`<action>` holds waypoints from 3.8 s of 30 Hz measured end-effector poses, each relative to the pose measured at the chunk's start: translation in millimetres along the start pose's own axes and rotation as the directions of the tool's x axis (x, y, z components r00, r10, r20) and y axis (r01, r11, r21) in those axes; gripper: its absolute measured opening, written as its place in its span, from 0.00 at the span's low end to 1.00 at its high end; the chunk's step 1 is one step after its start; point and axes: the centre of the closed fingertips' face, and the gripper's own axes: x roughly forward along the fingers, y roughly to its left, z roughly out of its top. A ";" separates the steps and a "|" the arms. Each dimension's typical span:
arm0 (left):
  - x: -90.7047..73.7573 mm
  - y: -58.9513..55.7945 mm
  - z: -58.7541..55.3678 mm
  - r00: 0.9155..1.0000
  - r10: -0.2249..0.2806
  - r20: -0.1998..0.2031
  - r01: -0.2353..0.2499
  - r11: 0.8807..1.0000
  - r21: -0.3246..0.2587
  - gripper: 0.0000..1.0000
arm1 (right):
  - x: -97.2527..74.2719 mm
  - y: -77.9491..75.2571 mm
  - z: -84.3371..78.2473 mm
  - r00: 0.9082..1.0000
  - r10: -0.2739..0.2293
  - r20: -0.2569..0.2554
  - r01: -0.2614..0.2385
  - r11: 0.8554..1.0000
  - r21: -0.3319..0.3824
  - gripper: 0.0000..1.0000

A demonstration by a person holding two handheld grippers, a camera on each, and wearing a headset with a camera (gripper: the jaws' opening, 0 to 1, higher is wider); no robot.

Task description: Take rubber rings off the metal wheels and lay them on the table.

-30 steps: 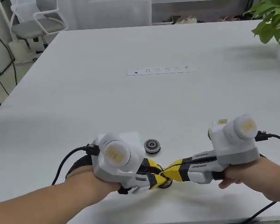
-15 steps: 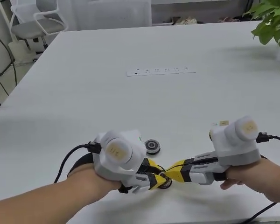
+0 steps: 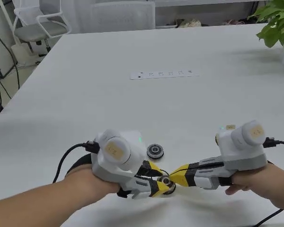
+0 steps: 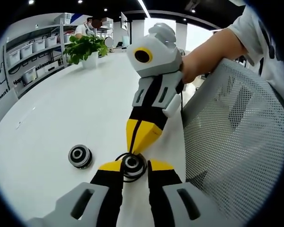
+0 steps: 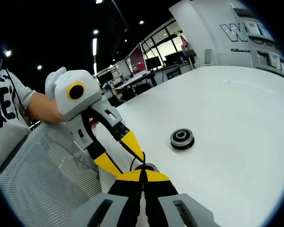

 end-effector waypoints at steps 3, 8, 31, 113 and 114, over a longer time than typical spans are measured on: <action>-4.5 -0.7 2.1 1.000 -0.001 0.013 0.001 1.000 -0.013 0.17 | -0.6 0.1 0.5 1.000 0.001 0.004 -0.001 1.000 0.005 0.00; -12.5 -0.3 4.0 1.000 0.003 0.022 -0.003 1.000 -0.015 0.21 | -1.6 0.5 2.2 1.000 0.005 0.013 -0.005 1.000 0.009 0.00; -65.7 2.9 11.5 0.993 0.059 0.105 -0.052 0.996 -0.066 0.39 | -3.8 2.5 11.3 0.999 0.010 0.035 -0.011 1.000 0.027 0.00; -141.6 21.7 -33.7 0.954 0.258 0.151 -0.225 0.953 -0.201 0.51 | 66.1 12.0 15.4 0.993 -0.015 -0.119 0.002 0.995 -0.102 0.06; -141.5 21.7 -33.5 0.954 0.257 0.151 -0.225 0.953 -0.201 0.51 | 65.6 11.6 15.8 0.993 -0.015 -0.117 0.003 0.995 -0.097 0.08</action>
